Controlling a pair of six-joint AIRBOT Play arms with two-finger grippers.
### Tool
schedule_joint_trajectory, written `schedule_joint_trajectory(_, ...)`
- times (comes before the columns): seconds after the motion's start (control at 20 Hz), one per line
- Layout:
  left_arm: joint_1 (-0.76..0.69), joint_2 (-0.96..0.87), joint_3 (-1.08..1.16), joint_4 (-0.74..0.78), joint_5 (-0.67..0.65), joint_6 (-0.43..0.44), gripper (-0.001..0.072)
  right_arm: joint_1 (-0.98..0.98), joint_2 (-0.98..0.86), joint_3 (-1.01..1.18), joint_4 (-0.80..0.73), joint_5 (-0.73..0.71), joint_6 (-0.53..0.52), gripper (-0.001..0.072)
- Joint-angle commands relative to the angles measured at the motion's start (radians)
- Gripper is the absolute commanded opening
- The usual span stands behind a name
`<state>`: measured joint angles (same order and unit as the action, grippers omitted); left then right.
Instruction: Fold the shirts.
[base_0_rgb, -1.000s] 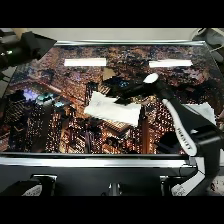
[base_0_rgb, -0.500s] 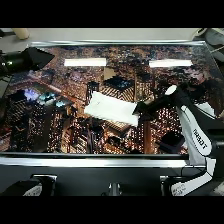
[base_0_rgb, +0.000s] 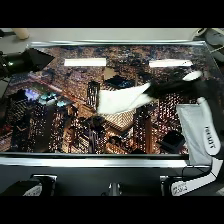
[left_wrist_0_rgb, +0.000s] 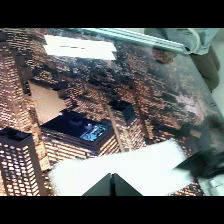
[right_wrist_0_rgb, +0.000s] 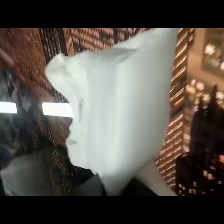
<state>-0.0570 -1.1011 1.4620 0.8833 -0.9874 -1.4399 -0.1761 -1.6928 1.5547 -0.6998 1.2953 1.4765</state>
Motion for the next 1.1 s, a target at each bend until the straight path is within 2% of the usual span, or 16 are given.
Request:
schedule_joint_trajectory(0.0, -0.001, -0.006, 0.0, 0.016, 0.0, 0.0, 0.0025, -0.22, 0.053, 0.193, -0.116, 0.166, 0.101, 0.0018)
schedule_joint_trajectory(0.35, -0.001, -0.02, -0.001, 0.016, 0.0, 0.01, 0.0026, -0.576, 0.159, 0.307, -0.178, 0.352, 0.202, 0.0018)
schedule_joint_trajectory(0.65, -0.001, -0.02, 0.0, 0.016, 0.0, 0.031, 0.0026, -0.731, 0.26, 0.307, -0.341, 0.389, 0.332, 0.0017)
schedule_joint_trajectory(0.75, -0.001, -0.019, 0.0, 0.016, 0.0, 0.053, 0.0026, -0.724, 0.264, 0.3, -0.441, 0.47, 0.333, 0.0018)
schedule_joint_trajectory(0.85, -0.001, -0.02, 0.0, 0.016, 0.0, 0.053, 0.0026, -0.708, 0.266, 0.248, -0.594, 0.558, 0.307, 0.0018)
schedule_joint_trajectory(1.05, -0.001, -0.019, 0.0, 0.016, -0.002, 0.053, 0.0026, -0.657, 0.358, -0.103, -0.79, 0.506, 0.326, 0.0018)
